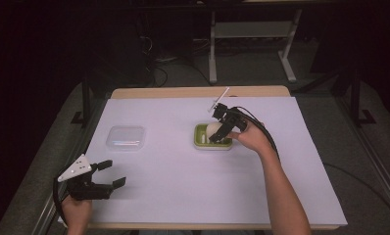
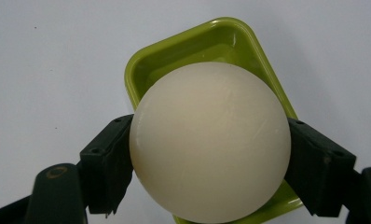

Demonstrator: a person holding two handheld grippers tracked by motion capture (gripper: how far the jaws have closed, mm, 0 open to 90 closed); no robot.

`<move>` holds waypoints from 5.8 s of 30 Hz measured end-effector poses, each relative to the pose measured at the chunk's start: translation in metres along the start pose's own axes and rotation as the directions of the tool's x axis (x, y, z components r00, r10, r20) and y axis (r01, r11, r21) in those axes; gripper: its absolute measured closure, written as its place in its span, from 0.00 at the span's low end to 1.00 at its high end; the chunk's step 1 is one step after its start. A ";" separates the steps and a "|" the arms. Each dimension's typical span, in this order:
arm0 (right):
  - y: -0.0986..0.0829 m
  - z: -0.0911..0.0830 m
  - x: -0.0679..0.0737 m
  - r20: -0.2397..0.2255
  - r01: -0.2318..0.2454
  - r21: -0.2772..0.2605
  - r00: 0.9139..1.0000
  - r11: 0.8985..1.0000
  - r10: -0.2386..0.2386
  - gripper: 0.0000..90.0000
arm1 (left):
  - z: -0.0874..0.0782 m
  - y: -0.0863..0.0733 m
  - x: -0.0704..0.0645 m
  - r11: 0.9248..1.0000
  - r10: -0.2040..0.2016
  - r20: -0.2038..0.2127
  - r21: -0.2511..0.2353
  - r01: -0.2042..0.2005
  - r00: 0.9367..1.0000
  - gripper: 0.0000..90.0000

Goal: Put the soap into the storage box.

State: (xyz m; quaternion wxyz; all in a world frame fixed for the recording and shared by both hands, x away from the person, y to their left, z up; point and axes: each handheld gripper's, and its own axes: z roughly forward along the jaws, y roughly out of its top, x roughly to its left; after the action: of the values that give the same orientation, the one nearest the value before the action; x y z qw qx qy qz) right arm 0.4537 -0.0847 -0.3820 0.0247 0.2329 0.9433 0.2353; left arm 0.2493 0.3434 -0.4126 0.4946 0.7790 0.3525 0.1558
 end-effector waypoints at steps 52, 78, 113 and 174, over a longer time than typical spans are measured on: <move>0.002 0.020 -0.006 0.028 -0.034 0.056 0.999 0.998 0.032 0.25 | -0.001 0.000 0.000 1.000 0.001 -0.001 -0.001 -0.001 1.000 0.15; 0.001 0.007 -0.006 0.035 -0.043 0.010 0.998 0.999 0.043 0.30 | 0.000 0.001 -0.001 1.000 0.005 0.001 -0.001 -0.005 1.000 0.15; -0.029 -0.019 0.026 -0.046 -0.042 -0.063 0.998 0.997 0.039 0.27 | 0.003 0.000 -0.002 1.000 -0.003 0.013 0.005 0.003 1.000 0.15; -0.134 -0.028 0.071 -0.059 -0.127 -0.145 0.991 0.981 0.119 0.27 | 0.006 0.001 -0.004 1.000 -0.003 0.031 0.023 0.002 1.000 0.15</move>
State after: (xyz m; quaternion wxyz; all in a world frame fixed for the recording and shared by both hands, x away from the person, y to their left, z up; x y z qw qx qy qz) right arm 0.3285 -0.1689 -0.4141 0.0037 0.2824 0.9073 0.3116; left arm 0.2506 0.3357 -0.4138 0.4912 0.7865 0.3475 0.1392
